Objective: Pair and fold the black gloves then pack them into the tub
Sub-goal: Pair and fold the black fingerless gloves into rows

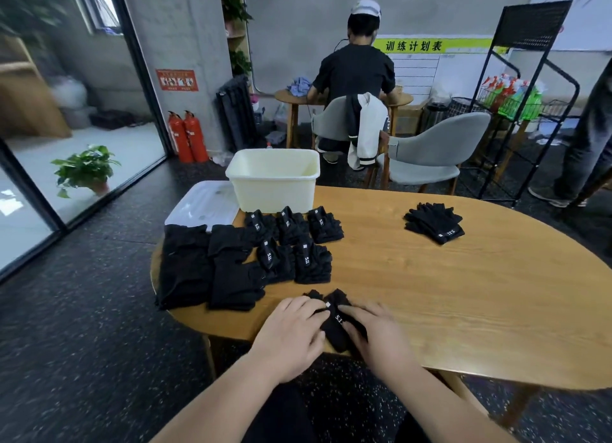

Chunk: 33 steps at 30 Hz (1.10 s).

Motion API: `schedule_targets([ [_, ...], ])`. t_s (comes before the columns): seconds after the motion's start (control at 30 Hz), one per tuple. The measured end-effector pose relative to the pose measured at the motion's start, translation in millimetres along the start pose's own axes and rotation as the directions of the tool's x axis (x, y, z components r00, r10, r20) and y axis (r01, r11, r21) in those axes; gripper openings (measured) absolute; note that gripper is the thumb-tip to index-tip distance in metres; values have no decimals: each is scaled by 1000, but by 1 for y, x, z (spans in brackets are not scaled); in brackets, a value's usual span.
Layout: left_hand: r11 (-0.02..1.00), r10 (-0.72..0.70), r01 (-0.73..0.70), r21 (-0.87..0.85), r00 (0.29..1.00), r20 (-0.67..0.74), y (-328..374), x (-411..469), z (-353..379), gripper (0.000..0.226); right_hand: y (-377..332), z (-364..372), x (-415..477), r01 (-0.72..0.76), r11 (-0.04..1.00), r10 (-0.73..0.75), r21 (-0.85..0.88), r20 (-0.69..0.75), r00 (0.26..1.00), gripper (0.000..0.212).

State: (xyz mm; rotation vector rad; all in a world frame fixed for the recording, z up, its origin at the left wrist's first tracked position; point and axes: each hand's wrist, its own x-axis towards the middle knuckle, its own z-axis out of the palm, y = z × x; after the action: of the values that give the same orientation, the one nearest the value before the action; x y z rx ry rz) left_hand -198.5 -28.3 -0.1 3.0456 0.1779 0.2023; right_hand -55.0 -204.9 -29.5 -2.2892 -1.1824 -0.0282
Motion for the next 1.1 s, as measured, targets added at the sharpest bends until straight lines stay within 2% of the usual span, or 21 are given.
schedule_targets([
  [0.07,998,-46,45,-46,999,-25,-7,-5,-5,55,-10,7,3,36,999,-37,-20,-19,999,37],
  [0.17,988,-135,130,-81,989,-57,-18,-11,-11,52,-29,18,10,78,996,-77,-38,37,996,48],
  [0.23,984,-167,162,-76,983,-72,-27,-14,-11,48,-42,23,17,100,993,-97,-59,59,994,48],
  [0.43,986,-165,166,0,981,-98,-55,-25,-6,52,-64,37,32,151,981,-141,-119,87,986,40],
  [0.63,983,-149,153,101,988,-53,-64,-33,-2,56,-70,53,32,98,985,-101,-140,-15,995,38],
  [0.73,983,-133,135,124,991,-19,-67,-32,-6,57,-72,52,36,97,984,-99,-151,-2,995,42],
  [0.83,987,-113,116,111,993,-29,-68,-29,-12,57,-73,47,40,110,982,-107,-156,24,994,46],
  [1.1,985,-167,160,-66,978,-128,-68,-26,-33,51,-65,25,44,136,991,-135,-14,45,990,48],
])
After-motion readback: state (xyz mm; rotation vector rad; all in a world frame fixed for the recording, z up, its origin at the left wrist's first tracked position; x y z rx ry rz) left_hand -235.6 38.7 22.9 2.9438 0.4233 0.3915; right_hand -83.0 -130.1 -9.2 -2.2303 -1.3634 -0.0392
